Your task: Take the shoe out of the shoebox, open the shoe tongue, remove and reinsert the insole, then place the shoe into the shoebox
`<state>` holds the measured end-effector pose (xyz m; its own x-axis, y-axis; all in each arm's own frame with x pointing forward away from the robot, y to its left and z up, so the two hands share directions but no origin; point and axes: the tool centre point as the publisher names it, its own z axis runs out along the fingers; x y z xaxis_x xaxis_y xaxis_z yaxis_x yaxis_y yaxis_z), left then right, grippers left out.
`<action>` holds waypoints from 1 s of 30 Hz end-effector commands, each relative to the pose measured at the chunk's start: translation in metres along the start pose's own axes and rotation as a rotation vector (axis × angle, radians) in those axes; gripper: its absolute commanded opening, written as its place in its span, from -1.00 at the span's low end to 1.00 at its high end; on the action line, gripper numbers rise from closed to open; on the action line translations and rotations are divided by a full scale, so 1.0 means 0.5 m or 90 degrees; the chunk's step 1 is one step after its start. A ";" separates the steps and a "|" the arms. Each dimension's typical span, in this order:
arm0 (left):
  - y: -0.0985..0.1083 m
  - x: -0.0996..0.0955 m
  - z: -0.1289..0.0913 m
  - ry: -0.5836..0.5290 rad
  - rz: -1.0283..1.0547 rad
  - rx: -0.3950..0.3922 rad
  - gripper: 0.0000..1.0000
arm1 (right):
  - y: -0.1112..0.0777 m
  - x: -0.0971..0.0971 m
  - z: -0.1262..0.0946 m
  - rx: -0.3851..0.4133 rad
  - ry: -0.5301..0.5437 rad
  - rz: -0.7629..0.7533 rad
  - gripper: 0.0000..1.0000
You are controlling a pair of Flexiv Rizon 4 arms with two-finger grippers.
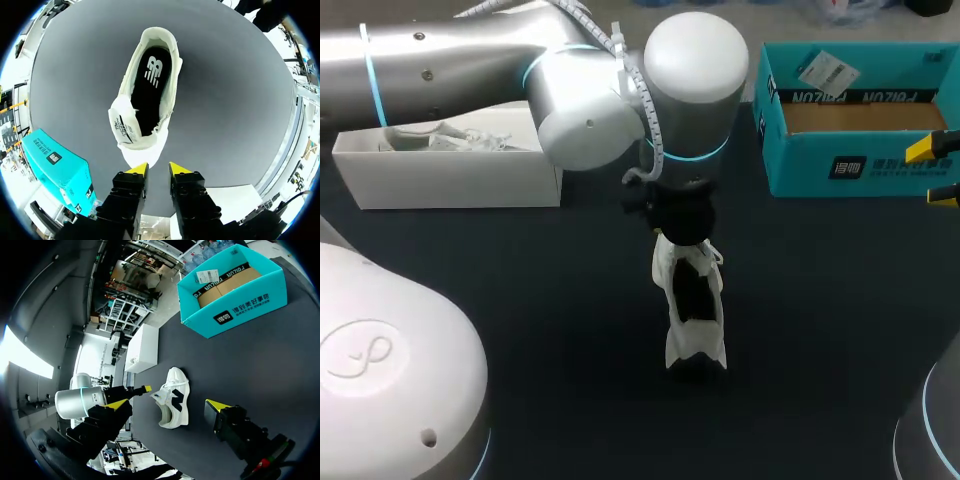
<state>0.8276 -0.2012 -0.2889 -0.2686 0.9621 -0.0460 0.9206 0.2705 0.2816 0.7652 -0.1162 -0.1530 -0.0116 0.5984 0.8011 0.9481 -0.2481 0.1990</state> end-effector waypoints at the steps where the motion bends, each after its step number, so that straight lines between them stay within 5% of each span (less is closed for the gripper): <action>1: 0.002 -0.038 0.036 0.029 0.013 0.018 -1.00 | -0.001 0.001 0.001 0.000 -0.002 0.001 1.00; 9: -0.032 -0.048 0.066 0.033 0.033 0.046 -1.00 | -0.001 0.001 0.001 0.000 -0.002 0.001 1.00; 22: -0.124 0.015 0.058 0.007 0.029 0.090 -1.00 | -0.001 0.001 0.001 0.000 -0.002 0.001 1.00; 30: -0.120 0.012 -0.016 0.022 0.008 0.056 -1.00 | -0.001 0.001 0.001 0.000 -0.002 0.001 1.00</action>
<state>0.7751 -0.2135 -0.3195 -0.2497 0.9682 -0.0162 0.9525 0.2486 0.1758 0.7652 -0.1162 -0.1531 -0.0115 0.5984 0.8011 0.9480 -0.2482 0.1990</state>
